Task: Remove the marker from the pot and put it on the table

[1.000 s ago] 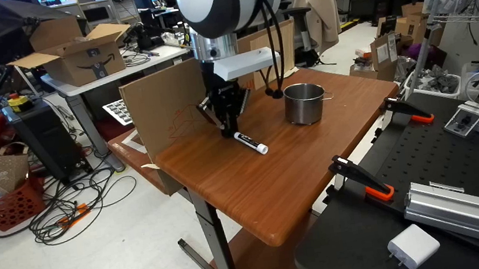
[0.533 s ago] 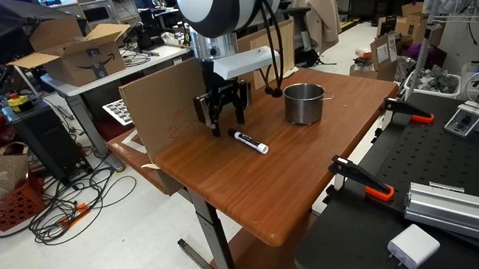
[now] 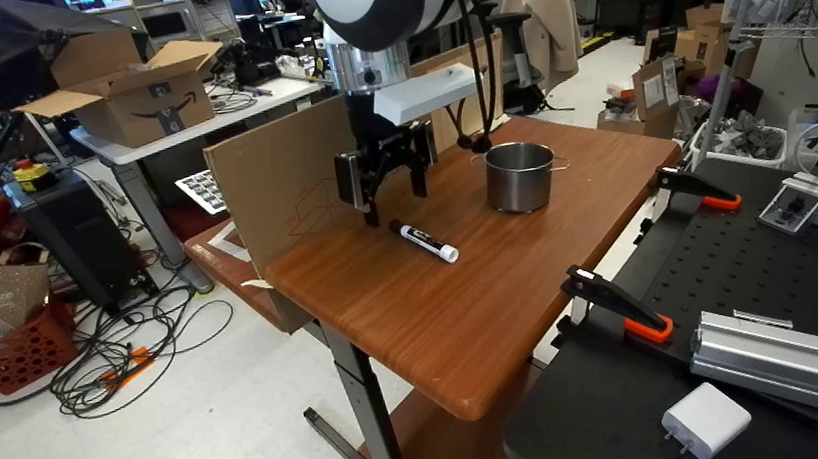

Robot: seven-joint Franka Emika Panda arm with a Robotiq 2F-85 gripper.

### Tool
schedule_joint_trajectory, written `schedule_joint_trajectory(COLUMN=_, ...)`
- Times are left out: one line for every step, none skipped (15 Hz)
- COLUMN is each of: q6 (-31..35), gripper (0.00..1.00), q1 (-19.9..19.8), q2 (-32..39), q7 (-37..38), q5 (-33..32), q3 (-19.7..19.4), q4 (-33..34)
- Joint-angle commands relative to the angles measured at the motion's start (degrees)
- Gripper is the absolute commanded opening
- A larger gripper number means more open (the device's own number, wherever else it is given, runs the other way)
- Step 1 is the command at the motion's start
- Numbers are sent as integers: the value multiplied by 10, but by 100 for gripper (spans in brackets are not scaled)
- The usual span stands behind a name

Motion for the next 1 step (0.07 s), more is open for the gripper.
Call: schedule_joint_trajectory(q6=-1, gripper=100, q1=1, q2=2, q7=-1, q5=1, q3=-1, q4=2)
